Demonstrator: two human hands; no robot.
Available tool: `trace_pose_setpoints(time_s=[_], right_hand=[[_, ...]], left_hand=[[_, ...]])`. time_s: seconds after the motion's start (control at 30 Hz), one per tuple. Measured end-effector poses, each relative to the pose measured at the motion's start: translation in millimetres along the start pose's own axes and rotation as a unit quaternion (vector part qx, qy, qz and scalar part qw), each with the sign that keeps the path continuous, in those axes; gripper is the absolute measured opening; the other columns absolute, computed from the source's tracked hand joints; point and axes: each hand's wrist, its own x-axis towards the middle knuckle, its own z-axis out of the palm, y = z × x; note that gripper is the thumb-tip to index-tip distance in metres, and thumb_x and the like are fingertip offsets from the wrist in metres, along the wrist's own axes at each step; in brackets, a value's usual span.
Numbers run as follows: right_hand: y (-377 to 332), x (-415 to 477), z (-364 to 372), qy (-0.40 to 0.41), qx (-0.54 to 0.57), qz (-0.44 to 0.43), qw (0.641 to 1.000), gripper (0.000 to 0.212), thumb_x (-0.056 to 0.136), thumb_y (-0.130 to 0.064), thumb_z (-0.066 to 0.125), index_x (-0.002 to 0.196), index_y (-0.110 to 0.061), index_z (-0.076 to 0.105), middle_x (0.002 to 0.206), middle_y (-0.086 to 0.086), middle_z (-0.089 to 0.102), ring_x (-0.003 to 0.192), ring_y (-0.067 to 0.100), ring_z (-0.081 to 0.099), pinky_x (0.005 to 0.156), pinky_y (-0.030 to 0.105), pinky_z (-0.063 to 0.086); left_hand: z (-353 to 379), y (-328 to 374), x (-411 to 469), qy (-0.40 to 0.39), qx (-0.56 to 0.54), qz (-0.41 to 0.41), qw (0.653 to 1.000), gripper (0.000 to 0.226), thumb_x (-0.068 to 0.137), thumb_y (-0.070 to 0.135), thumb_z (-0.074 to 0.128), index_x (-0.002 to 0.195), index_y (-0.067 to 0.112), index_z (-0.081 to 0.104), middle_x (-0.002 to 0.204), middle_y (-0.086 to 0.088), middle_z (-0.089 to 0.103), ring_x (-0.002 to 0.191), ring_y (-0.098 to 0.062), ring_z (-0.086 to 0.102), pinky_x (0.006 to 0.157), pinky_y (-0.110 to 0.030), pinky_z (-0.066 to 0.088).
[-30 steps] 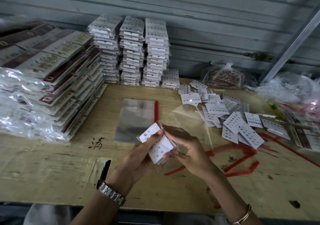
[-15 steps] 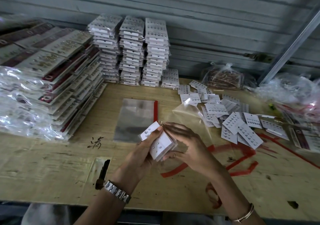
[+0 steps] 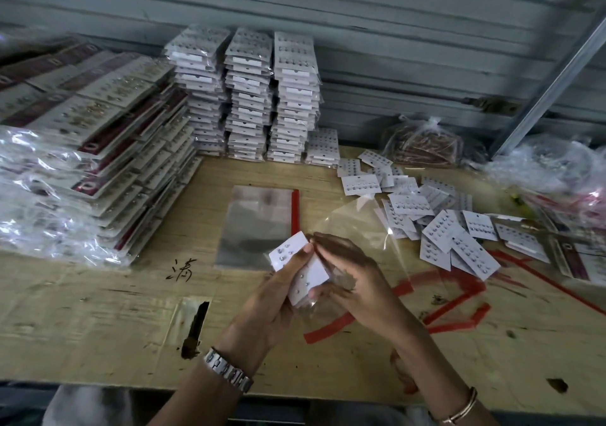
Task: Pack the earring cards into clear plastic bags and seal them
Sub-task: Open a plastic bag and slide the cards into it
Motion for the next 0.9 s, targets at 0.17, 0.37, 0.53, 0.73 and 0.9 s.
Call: trace_pose_setpoints(time_s=[0.17,0.37,0.53,0.73,0.9], right_hand=[[17,-8,2,-0.010,-0.034,0.000,0.999,0.077,0.078,-0.018,0.081,0.145,-0.015,0.044,0.149,-0.003,0.047,0.140,0.016,0.040,0.110,0.044,0.042],[16,-11,6,-0.029,-0.007,0.010,0.999,0.070,0.085,-0.041,0.065,0.148,-0.021,0.041,0.149,-0.010,0.045,0.139,0.009,0.039,0.110,0.043,0.042],[13,-9,11,-0.048,-0.016,0.008,0.999,0.069,0.089,-0.042,0.064,0.150,-0.029,0.035,0.154,-0.016,0.037,0.143,0.005,0.032,0.116,0.035,0.034],[13,-4,8,-0.043,-0.044,0.008,0.998,0.065,0.093,-0.043,0.060,0.150,-0.023,0.035,0.156,-0.007,0.035,0.144,0.000,0.029,0.117,0.020,0.028],[25,-10,-12,0.214,0.017,-0.009,0.977,0.032,0.095,-0.031,0.059,0.100,-0.002,0.071,0.091,0.000,0.075,0.078,0.010,0.072,0.057,0.030,0.059]], left_hand=[[1,0,-3,0.009,0.019,0.006,1.000,0.025,0.077,0.027,0.087,0.092,0.009,0.078,0.091,-0.021,0.072,0.059,-0.023,0.067,0.047,-0.027,0.053],[2,-2,-7,0.034,0.056,-0.004,0.998,0.028,0.078,0.029,0.082,0.089,0.004,0.076,0.088,-0.023,0.070,0.048,-0.019,0.057,0.046,-0.027,0.052],[-4,-4,-5,0.053,0.034,-0.006,0.998,0.030,0.077,0.029,0.082,0.092,0.004,0.076,0.094,-0.028,0.070,0.055,-0.023,0.065,0.047,-0.028,0.053],[-1,-2,10,0.095,-0.011,0.011,0.995,0.030,0.079,0.029,0.077,0.097,0.005,0.075,0.092,-0.020,0.072,0.072,-0.028,0.070,0.055,-0.032,0.059],[-15,19,12,0.099,0.005,0.107,0.989,0.044,0.098,0.024,0.055,0.132,-0.004,0.052,0.121,-0.026,0.061,0.099,-0.038,0.061,0.086,-0.048,0.053]])
